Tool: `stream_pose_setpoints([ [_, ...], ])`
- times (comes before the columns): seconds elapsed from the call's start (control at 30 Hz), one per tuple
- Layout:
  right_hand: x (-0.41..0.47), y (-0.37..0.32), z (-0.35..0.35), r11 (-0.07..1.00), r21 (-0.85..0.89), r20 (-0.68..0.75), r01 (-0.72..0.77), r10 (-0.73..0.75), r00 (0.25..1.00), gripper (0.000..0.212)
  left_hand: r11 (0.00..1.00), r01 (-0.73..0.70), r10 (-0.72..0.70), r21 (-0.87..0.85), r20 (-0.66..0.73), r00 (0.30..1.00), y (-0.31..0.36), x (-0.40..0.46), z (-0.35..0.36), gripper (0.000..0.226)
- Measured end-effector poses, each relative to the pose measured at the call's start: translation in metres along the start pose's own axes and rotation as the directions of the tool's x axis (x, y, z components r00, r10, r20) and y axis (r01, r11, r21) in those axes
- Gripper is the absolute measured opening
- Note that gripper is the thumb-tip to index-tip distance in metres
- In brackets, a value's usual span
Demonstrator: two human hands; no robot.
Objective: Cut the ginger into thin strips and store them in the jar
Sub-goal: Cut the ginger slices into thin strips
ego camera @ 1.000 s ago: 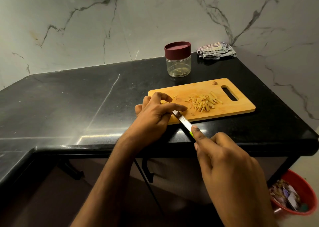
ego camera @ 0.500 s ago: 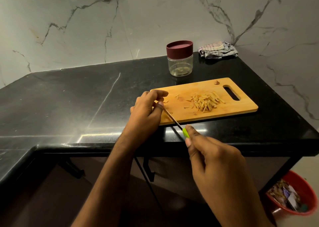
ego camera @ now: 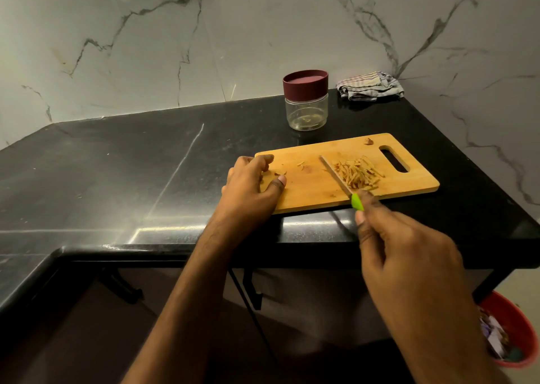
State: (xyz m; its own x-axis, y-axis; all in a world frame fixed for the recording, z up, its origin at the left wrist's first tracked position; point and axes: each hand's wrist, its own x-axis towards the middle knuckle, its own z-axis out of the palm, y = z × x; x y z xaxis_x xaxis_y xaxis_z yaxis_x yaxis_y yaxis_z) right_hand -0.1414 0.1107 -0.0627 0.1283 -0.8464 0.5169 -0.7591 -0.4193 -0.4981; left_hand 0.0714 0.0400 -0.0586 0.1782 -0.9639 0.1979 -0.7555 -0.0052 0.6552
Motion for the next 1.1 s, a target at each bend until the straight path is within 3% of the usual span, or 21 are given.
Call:
stream_pose_setpoints([
  [0.37, 0.003, -0.004, 0.009, 0.997, 0.029, 0.036, 0.074, -0.075, 0.997, 0.044, 0.997, 0.07, -0.071, -0.023, -0.047, 0.996, 0.011, 0.005, -0.002, 0.003],
  [0.6, -0.004, -0.004, 0.008, 0.998, 0.032, 0.027, 0.058, -0.059, 0.998, 0.042, 0.999, 0.005, -0.003, -0.047, 0.043, 0.999, 0.01, 0.0, -0.007, 0.013],
  [0.8, -0.011, -0.007, 0.006, 0.999, 0.037, 0.038, 0.038, -0.039, 0.999, 0.038, 0.99, 0.015, -0.028, -0.138, -0.098, 0.995, 0.004, -0.006, -0.006, 0.007],
  [1.1, -0.016, -0.012, 0.006, 0.999, 0.034, 0.029, 0.037, -0.038, 0.999, 0.041, 0.996, 0.011, -0.015, -0.091, -0.044, 0.999, 0.009, -0.009, -0.008, 0.008],
])
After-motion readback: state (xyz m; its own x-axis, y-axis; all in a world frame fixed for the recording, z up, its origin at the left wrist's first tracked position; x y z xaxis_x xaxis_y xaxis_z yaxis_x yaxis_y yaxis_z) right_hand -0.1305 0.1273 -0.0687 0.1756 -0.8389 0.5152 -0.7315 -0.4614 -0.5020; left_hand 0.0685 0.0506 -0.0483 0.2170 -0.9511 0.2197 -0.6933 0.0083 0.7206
